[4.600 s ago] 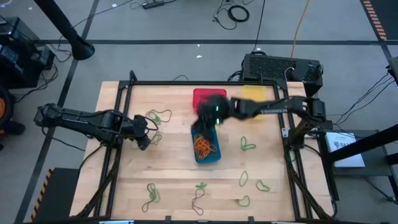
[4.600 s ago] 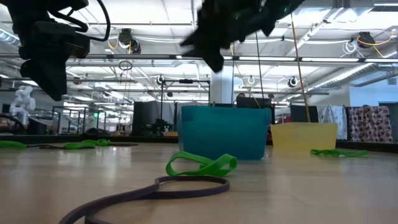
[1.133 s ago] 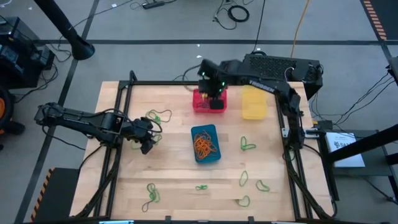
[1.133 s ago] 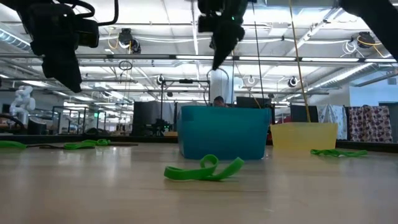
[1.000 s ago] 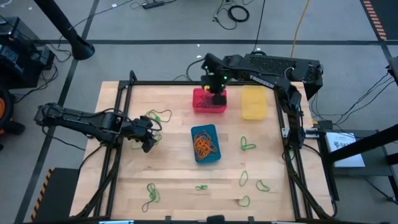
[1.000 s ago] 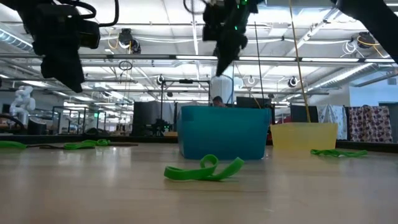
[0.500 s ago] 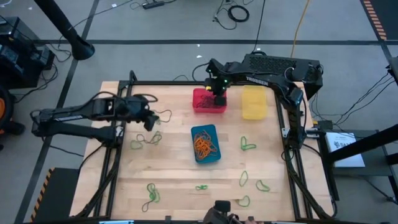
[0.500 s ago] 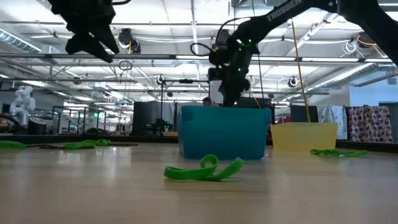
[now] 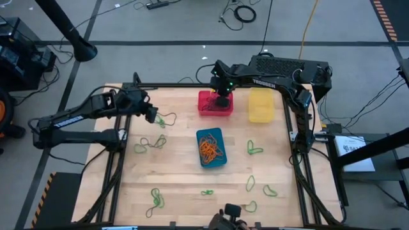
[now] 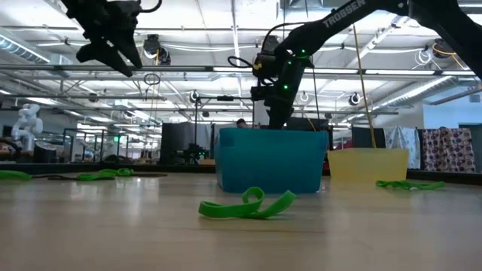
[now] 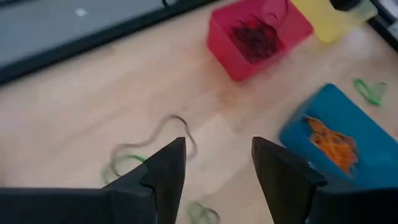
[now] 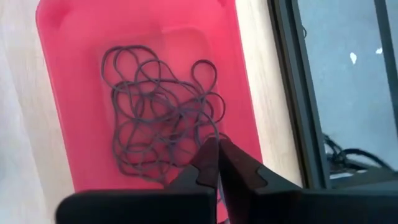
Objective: Sort rubber bands into baskets
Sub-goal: Put the purple rubber band into the red bin
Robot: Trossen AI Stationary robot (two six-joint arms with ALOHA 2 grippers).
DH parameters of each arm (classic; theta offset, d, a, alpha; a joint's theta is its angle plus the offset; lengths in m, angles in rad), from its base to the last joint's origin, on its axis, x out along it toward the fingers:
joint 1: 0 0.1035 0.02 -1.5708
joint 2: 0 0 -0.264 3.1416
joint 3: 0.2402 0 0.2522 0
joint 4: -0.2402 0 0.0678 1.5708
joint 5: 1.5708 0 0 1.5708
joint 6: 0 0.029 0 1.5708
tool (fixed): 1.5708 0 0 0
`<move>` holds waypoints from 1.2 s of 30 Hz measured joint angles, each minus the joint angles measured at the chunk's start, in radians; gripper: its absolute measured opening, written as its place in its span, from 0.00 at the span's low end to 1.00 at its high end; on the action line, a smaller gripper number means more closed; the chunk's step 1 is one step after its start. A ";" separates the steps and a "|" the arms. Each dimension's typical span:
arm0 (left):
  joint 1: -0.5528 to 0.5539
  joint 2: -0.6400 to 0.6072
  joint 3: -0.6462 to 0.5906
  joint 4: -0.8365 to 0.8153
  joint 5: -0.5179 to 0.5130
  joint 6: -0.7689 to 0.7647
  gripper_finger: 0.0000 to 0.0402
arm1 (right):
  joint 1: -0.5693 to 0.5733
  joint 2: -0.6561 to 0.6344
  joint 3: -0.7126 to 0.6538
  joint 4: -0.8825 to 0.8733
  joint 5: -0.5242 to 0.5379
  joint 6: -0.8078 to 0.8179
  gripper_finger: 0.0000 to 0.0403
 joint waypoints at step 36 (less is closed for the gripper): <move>0.239 -0.141 -0.156 -0.110 0.340 0.466 0.48 | 0.433 0.021 0.002 0.731 -0.122 0.491 0.27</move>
